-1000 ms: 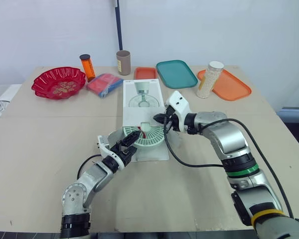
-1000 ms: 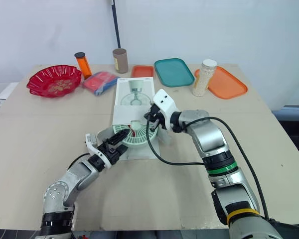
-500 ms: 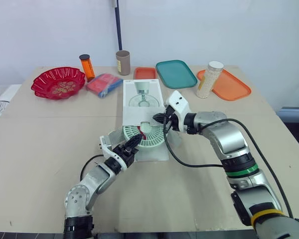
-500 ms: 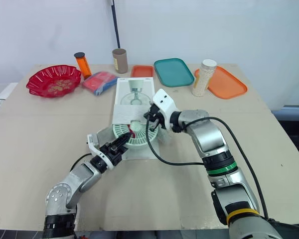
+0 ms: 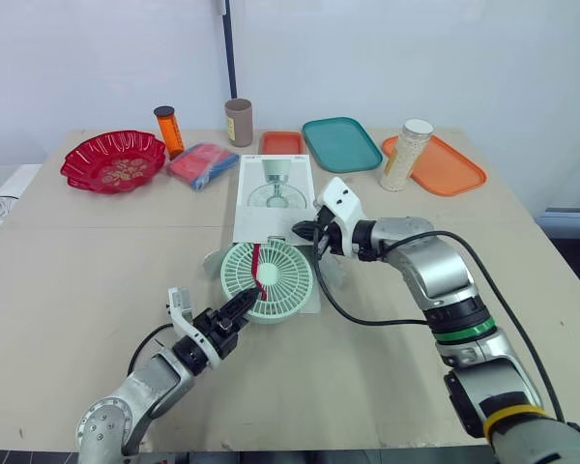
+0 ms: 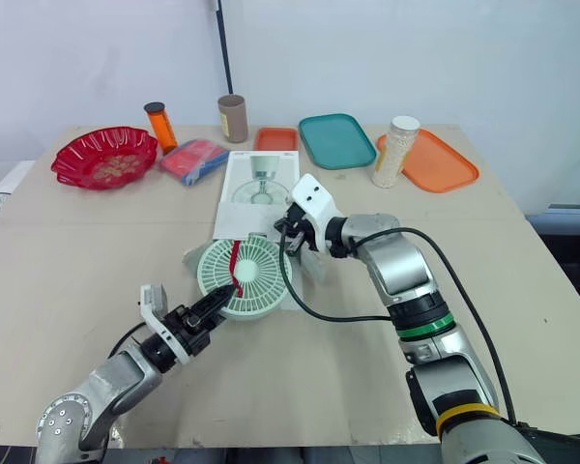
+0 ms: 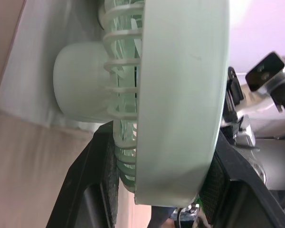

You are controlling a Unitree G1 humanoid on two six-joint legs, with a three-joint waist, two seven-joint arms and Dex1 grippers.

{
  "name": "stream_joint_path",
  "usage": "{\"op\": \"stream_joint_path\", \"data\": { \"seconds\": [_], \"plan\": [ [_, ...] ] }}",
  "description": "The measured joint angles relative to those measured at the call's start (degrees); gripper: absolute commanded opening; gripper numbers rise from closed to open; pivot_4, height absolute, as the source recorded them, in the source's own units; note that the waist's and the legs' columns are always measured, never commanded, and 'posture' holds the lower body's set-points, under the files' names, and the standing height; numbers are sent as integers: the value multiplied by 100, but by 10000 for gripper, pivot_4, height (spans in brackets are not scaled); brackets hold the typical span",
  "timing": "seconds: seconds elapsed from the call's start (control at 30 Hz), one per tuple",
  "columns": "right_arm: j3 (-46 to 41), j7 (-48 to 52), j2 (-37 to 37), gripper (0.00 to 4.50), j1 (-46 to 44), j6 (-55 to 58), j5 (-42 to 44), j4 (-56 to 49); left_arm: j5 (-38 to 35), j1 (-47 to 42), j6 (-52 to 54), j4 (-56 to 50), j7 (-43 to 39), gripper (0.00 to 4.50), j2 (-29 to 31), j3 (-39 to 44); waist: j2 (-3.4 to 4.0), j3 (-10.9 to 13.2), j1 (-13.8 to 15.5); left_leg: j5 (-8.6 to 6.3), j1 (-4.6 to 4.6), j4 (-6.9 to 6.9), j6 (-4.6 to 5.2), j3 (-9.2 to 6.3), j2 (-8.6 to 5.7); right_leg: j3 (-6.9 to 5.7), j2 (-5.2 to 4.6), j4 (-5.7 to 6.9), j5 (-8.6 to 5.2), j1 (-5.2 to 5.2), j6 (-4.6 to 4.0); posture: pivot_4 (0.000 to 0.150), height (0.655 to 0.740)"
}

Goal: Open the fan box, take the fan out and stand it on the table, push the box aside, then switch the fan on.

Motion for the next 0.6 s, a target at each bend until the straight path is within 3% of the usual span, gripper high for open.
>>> {"op": "stream_joint_path", "data": {
  "seconds": [0.17,0.47,0.6],
  "plan": [
    [2,9,19,0,-24,-51,-6,58,2,76,8,45,12,43638,112,-232,1,1,3,0,-1,-1,0,0,0,0,0,0,0,-2,-1,1500,7400],
    [2,12,21,0,-24,-55,-4,65,-146,247,39,-127,-357,44456,492,-265,3,2,-2,0,-2,-2,1,2,1,0,0,0,-1,-5,-2,1500,7400],
    [2,10,102,0,-50,-113,-7,140,-264,630,160,-473,-862,44456,1342,154,7,6,-15,-1,1,-9,1,6,8,-1,4,1,-3,-9,-10,1500,7400]
  ]
}}
